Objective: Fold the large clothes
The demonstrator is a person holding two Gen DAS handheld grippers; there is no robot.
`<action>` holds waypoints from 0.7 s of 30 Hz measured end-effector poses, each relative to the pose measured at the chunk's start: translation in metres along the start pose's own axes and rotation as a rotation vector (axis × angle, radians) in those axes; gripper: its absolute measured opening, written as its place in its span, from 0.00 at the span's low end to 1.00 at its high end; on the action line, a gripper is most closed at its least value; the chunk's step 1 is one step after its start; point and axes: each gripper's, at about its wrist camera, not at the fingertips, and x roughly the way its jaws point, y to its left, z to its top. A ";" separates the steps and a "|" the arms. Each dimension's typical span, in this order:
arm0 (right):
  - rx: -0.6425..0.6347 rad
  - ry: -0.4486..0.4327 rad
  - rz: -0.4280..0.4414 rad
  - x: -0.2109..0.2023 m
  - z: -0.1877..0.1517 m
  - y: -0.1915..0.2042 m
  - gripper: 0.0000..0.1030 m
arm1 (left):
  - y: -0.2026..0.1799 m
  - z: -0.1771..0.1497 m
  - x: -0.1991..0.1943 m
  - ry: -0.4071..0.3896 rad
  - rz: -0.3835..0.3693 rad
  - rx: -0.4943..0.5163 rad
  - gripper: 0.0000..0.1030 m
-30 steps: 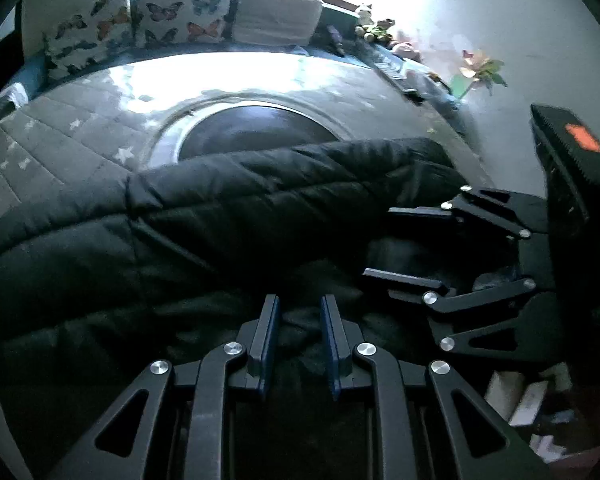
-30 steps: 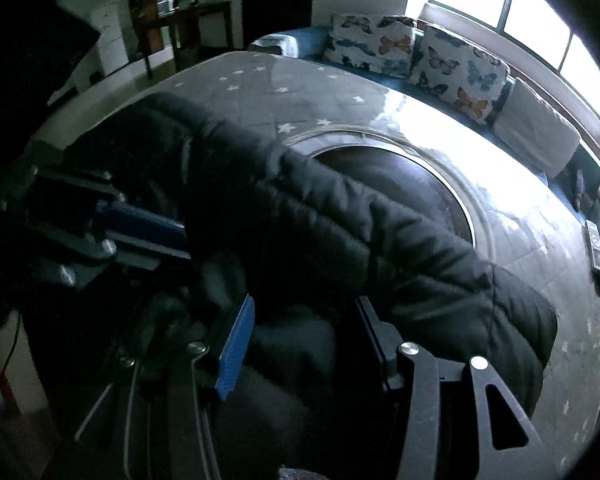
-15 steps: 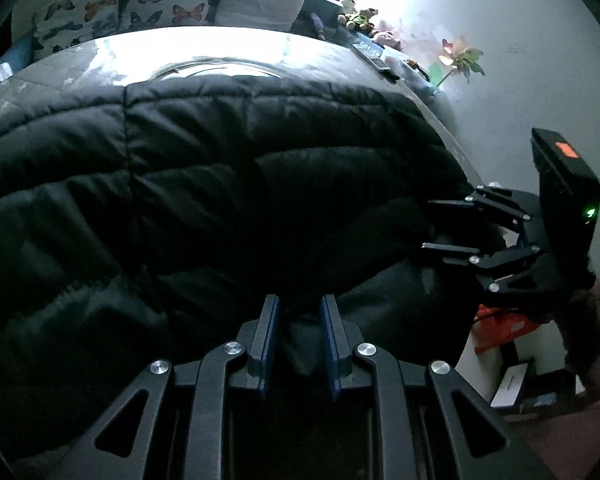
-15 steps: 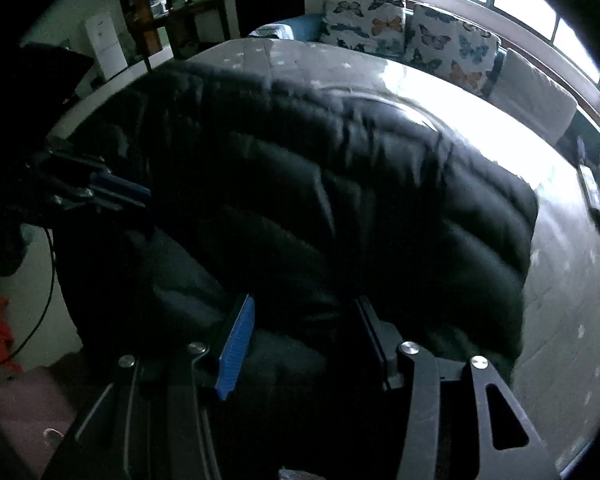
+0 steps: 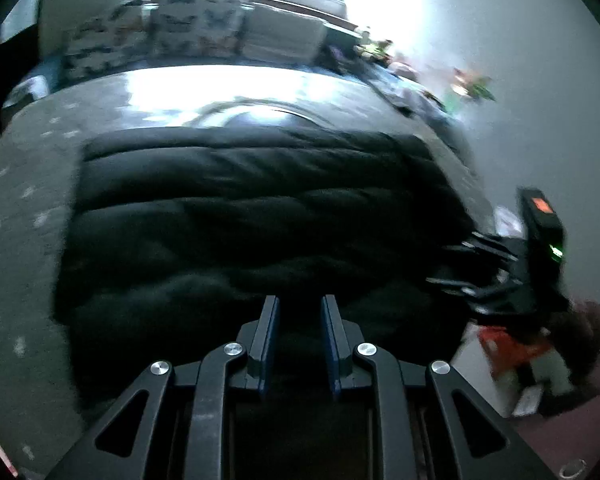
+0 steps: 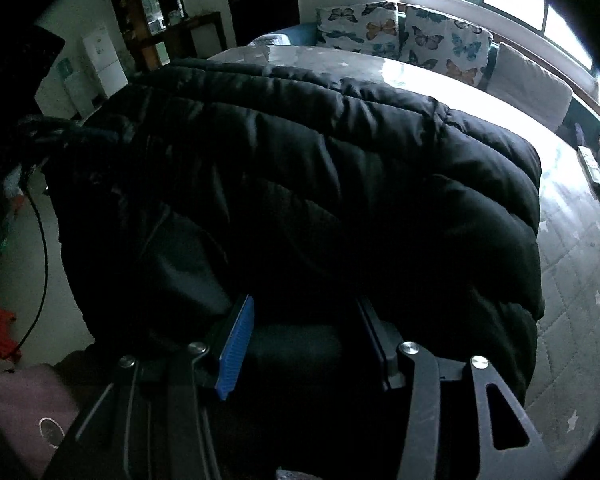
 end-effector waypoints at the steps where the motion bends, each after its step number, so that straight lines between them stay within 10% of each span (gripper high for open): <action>1: -0.005 0.000 0.002 -0.001 0.000 0.000 0.54 | 0.013 -0.004 0.002 0.004 0.014 -0.040 0.23; 14: -0.019 -0.114 -0.070 -0.055 0.052 -0.030 0.54 | 0.041 -0.020 0.031 0.034 -0.017 -0.054 0.23; 21: 0.036 0.006 -0.112 0.003 0.037 -0.054 0.54 | 0.043 -0.022 0.028 0.017 -0.040 -0.065 0.23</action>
